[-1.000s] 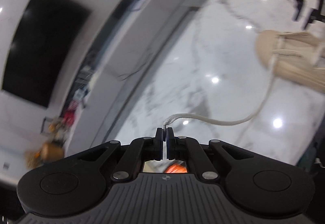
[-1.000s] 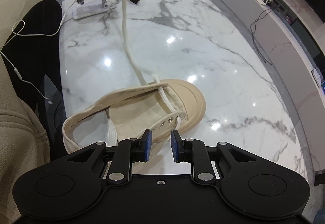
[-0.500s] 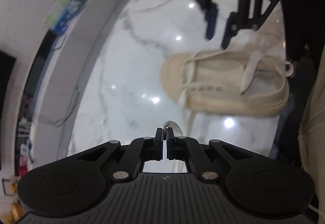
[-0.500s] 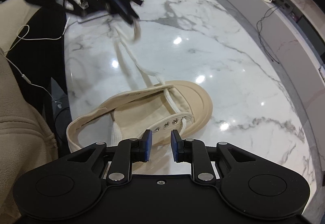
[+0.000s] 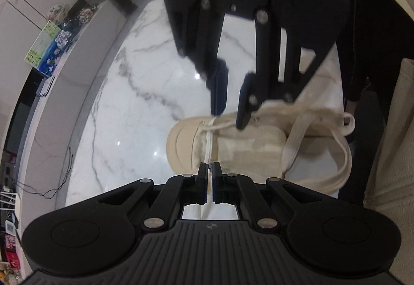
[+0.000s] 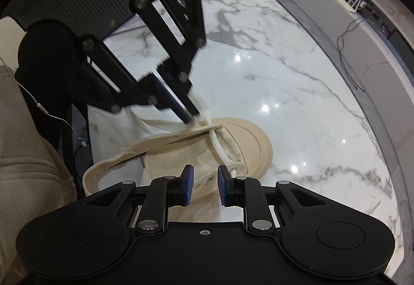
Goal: Lace up shoes with both hands
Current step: 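Lower the left tool with the lace toward the eyelets while the right tool approaches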
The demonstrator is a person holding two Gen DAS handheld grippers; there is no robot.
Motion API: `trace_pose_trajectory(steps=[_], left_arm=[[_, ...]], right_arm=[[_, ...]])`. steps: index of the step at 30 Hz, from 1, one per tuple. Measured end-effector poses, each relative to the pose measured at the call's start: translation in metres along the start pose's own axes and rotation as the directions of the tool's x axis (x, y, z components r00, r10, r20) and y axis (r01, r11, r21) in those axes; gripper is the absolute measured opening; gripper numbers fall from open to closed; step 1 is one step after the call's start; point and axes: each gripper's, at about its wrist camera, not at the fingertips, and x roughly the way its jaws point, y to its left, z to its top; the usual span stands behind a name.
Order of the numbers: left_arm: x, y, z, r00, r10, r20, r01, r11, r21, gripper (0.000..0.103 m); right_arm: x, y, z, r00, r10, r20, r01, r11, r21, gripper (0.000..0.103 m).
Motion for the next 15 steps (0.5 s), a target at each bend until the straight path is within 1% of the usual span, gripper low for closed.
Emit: trace_pose_trajectory(steps=[5, 10, 15], left_arm=[[0.0068, 0.0007, -0.0020, 1.000, -0.026, 0.015, 0.026, 0.999, -0.018, 0.003], [0.0091, 0.0022, -0.0045, 0.999, -0.034, 0.033, 0.035, 0.999, -0.038, 0.004], [0.0090, 0.0036, -0.0040, 0.998, -0.040, 0.040, 0.041, 0.998, -0.039, 0.004]], right_arm=[[0.0042, -0.0025, 0.0013, 1.000, 0.025, 0.000, -0.025, 1.000, -0.009, 0.019], [0.0088, -0.0010, 0.0021, 0.999, 0.051, -0.005, -0.051, 0.998, -0.038, 0.019], [0.0055, -0.0006, 0.0060, 0.998, 0.059, 0.011, -0.059, 0.997, -0.049, 0.019]])
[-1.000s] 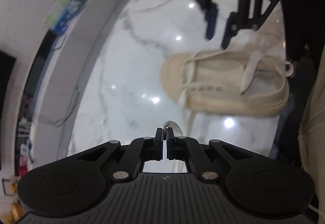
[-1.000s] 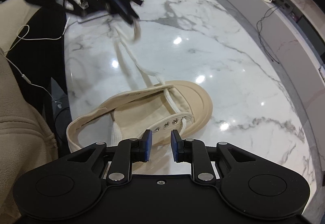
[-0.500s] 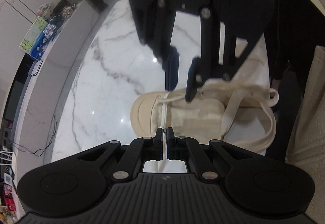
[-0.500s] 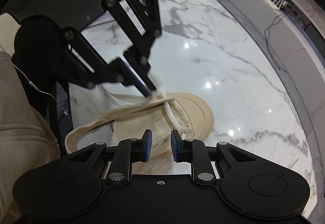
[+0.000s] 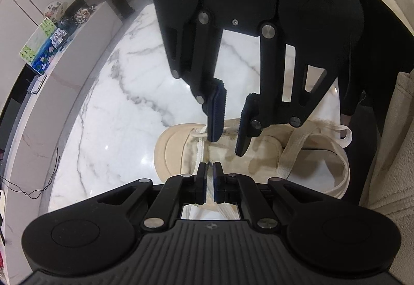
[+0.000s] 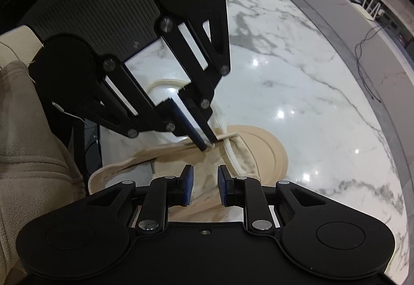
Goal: Lace up shoes with both hands
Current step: 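Lower the left tool with the lace toward the eyelets while the right tool approaches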
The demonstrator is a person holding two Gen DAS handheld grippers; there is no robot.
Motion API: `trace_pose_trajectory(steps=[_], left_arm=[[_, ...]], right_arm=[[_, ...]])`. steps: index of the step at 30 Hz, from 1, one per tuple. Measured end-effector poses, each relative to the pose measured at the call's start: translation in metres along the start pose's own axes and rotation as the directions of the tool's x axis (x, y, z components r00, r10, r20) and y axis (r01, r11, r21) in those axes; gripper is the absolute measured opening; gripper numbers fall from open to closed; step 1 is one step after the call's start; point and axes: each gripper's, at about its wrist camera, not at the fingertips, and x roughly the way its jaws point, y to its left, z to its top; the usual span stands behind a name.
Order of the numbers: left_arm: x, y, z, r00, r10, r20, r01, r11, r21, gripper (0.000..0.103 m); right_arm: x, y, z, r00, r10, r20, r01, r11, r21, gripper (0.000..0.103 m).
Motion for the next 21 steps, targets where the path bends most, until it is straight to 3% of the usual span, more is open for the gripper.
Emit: trace_pose_trajectory(steps=[13, 18, 19, 20, 21], left_arm=[[-0.002, -0.007, -0.002, 1.000, -0.001, 0.007, 0.001, 1.000, 0.007, 0.004], [-0.004, -0.007, -0.005, 1.000, -0.003, 0.012, 0.003, 1.000, 0.004, 0.004], [-0.004, -0.007, -0.005, 1.000, -0.004, 0.013, 0.004, 1.000, 0.003, 0.004], [-0.004, -0.007, -0.006, 1.000, -0.005, 0.015, 0.005, 1.000, 0.003, 0.004], [-0.005, -0.007, -0.007, 1.000, -0.006, 0.017, 0.006, 1.000, 0.000, 0.004]], right_arm=[[0.000, -0.009, 0.008, 0.999, -0.035, -0.002, 0.034, 0.997, -0.073, 0.019], [0.002, -0.016, 0.014, 1.000, 0.016, -0.003, -0.016, 0.993, -0.120, 0.019], [0.003, -0.017, 0.015, 1.000, 0.026, -0.005, -0.027, 0.992, -0.126, 0.017], [0.004, -0.016, 0.016, 0.999, 0.035, -0.006, -0.035, 0.991, -0.133, 0.006], [0.005, -0.015, 0.016, 0.999, 0.039, -0.007, -0.040, 0.990, -0.137, 0.001]])
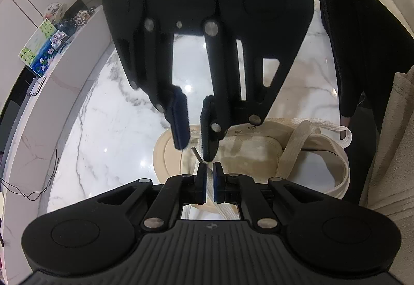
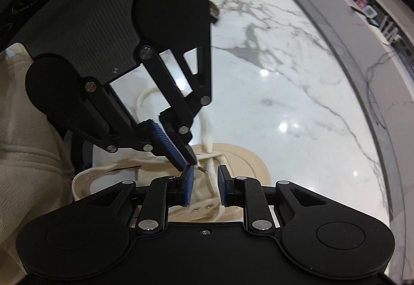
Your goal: Lace up shoes with both hands
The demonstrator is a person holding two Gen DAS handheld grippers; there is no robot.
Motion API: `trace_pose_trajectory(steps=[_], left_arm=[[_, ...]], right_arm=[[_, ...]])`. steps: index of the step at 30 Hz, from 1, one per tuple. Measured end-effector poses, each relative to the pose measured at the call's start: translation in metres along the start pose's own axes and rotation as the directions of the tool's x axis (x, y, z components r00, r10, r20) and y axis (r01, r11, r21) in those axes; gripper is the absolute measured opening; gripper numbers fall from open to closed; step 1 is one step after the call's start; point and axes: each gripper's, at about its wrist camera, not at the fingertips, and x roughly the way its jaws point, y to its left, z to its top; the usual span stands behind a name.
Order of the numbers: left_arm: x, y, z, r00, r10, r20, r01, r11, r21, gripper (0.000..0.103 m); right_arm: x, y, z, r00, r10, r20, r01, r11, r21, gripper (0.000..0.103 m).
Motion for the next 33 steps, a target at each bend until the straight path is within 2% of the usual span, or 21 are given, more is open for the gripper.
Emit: trace_pose_trajectory(steps=[4, 6, 7, 8, 15, 18, 20, 23, 28, 31, 33], left_arm=[[-0.004, -0.002, -0.003, 1.000, 0.005, 0.006, -0.005, 1.000, -0.002, 0.004], [-0.006, -0.004, -0.004, 1.000, 0.015, 0.011, -0.015, 1.000, -0.004, 0.011], [-0.005, -0.001, -0.004, 1.000, 0.021, 0.017, -0.021, 1.000, -0.006, 0.017], [-0.003, 0.003, -0.003, 0.999, 0.026, 0.024, -0.026, 1.000, -0.008, 0.018], [0.003, 0.008, 0.004, 0.998, 0.030, 0.046, -0.029, 0.999, -0.026, 0.018], [0.009, 0.009, 0.006, 0.999, 0.022, 0.041, -0.021, 0.999, -0.034, 0.015], [0.011, 0.008, 0.006, 0.999, 0.015, 0.037, -0.014, 0.999, -0.029, 0.008], [0.012, 0.010, 0.006, 0.999, 0.005, 0.032, -0.004, 0.999, -0.042, 0.003], [0.016, 0.014, 0.008, 1.000, 0.006, -0.017, -0.007, 0.999, -0.054, 0.002], [0.018, 0.014, 0.010, 0.999, 0.014, -0.041, -0.015, 0.999, -0.039, 0.002], [0.020, 0.013, 0.011, 0.998, 0.020, -0.054, -0.022, 0.999, -0.034, 0.002]], right_arm=[[0.000, 0.005, -0.002, 1.000, -0.003, 0.000, 0.003, 1.000, 0.004, 0.001], [-0.002, 0.007, -0.004, 1.000, -0.008, 0.000, 0.008, 1.000, 0.013, 0.001], [-0.003, 0.007, -0.005, 1.000, -0.009, 0.000, 0.009, 1.000, 0.018, 0.001], [-0.004, 0.006, -0.006, 1.000, -0.009, 0.002, 0.009, 1.000, 0.024, 0.001], [-0.014, 0.008, -0.011, 1.000, -0.006, 0.024, 0.005, 0.999, 0.044, 0.001], [-0.015, 0.006, -0.013, 0.999, -0.009, 0.030, 0.007, 0.998, 0.055, 0.001], [-0.015, 0.005, -0.015, 0.999, -0.011, 0.032, 0.009, 0.998, 0.064, 0.001], [-0.015, 0.004, -0.019, 1.000, -0.008, 0.027, 0.006, 0.997, 0.078, 0.001], [-0.011, 0.004, -0.022, 1.000, -0.015, 0.007, 0.014, 0.994, 0.105, 0.002], [-0.011, 0.002, -0.024, 1.000, -0.018, 0.013, 0.015, 0.988, 0.155, 0.009], [-0.013, 0.002, -0.024, 0.999, -0.010, 0.036, 0.003, 0.980, 0.197, 0.026]])
